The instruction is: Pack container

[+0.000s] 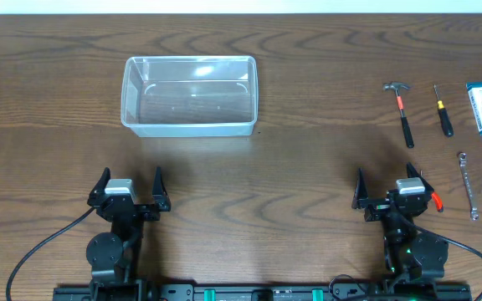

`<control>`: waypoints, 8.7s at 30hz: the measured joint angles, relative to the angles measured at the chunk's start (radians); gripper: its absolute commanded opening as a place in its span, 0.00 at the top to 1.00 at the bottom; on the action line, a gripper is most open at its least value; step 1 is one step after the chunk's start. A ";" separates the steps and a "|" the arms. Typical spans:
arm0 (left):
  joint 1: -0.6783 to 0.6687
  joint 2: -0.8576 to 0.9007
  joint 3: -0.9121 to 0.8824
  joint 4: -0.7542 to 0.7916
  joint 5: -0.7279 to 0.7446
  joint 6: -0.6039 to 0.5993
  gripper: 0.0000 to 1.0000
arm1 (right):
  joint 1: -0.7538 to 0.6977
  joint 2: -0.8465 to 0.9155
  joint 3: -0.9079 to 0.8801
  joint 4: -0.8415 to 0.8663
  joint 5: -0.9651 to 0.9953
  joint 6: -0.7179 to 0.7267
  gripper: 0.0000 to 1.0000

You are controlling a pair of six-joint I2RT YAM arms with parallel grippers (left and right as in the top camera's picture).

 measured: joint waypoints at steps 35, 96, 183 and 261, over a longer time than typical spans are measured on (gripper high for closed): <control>0.000 0.000 0.000 0.000 0.000 0.000 0.02 | 0.000 0.000 0.000 0.000 -0.001 0.001 0.01; 0.039 0.844 0.916 -0.431 0.536 -0.057 0.02 | 0.000 0.377 0.533 -0.168 -0.563 0.351 0.01; 0.039 1.163 1.410 -1.149 -0.125 0.027 0.02 | 0.515 2.234 2.236 -1.164 0.057 0.539 0.01; 0.039 1.168 1.410 -1.229 -0.125 -0.003 0.02 | 0.521 2.383 2.233 -1.144 0.134 0.571 0.83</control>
